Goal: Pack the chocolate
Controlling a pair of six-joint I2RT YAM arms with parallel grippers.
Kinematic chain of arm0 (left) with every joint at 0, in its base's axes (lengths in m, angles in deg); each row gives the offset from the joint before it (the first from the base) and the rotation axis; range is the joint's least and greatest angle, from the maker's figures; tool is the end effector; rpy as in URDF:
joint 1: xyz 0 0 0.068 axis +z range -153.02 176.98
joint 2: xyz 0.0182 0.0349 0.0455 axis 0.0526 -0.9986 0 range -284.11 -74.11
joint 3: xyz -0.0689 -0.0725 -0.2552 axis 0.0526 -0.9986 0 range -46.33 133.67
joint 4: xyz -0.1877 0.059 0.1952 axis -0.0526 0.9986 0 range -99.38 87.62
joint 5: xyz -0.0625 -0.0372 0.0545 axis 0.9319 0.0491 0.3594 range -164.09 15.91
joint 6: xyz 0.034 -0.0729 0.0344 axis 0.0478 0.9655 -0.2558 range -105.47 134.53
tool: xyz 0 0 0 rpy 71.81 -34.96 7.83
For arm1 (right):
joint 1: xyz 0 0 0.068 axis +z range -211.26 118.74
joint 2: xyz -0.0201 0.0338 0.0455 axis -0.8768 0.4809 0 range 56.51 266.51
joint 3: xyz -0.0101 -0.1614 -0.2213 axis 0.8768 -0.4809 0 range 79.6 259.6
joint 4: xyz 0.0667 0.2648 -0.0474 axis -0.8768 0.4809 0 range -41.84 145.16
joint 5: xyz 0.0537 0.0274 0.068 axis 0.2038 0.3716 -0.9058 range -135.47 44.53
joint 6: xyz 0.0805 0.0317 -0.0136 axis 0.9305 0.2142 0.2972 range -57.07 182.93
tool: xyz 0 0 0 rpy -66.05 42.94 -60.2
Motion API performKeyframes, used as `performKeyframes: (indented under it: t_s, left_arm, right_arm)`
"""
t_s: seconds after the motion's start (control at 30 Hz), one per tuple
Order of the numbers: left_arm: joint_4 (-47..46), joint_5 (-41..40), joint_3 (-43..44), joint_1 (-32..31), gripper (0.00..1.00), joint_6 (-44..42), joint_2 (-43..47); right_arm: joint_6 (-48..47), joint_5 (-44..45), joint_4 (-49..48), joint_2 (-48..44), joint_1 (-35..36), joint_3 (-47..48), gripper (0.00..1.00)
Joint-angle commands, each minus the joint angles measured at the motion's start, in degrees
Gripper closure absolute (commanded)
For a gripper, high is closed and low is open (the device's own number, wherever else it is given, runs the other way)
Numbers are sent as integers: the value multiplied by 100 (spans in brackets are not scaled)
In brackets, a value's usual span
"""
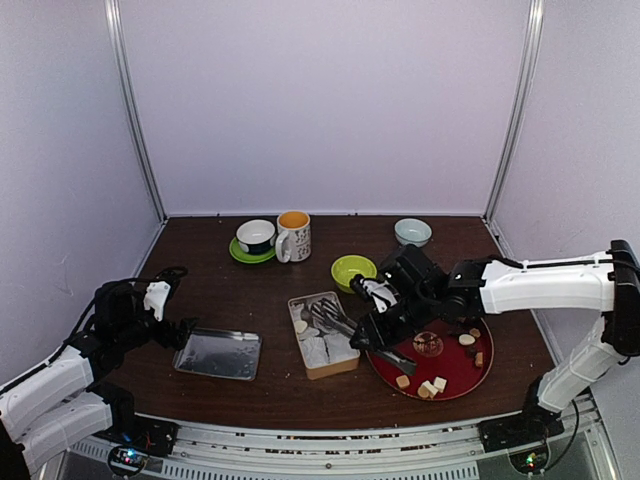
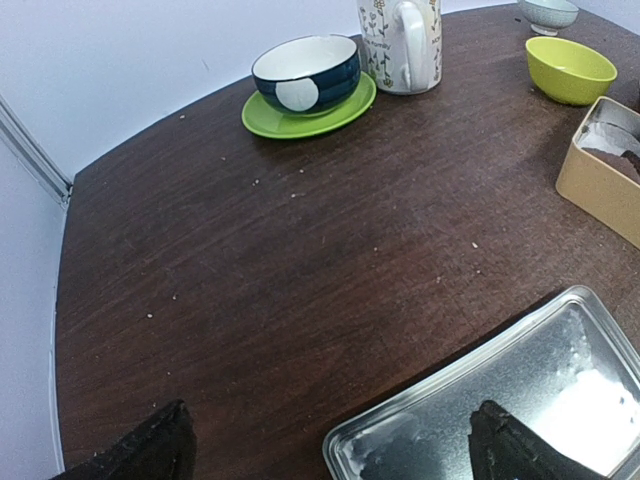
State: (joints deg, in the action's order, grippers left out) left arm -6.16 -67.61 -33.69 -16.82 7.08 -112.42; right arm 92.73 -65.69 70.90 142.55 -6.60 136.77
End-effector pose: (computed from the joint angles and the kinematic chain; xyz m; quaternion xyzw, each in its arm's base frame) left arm 0.1979 -0.0576 0.1457 0.1868 0.8397 -0.0767 0.5041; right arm 0.1810 0.3018 0.1893 -0.2565 0.8955 0.3404 0.1282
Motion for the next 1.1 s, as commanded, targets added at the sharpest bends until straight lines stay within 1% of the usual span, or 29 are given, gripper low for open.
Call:
performKeyframes:
  t_s: [0.0,0.03,0.17,0.53,1.07]
  left_arm:
    - [-150,85,69,27,2,-67,7]
    - [-144,90,66,31,2,-72,7]
    - [-152,97,71,34,2,-73,-2]
    - [-153,93,76,33,2,-78,-10]
    - [-155,102,88,27,2,-77,-45]
  right_arm:
    - [-100,-6,415,-152,120,-231,74]
    - [-111,0,442,-157,158,-226,77]
    - [-85,41,511,-104,294,-177,81]
    - [-23,124,302,387,354,125,82]
    - [-163,257,349,1029,359,674,82]
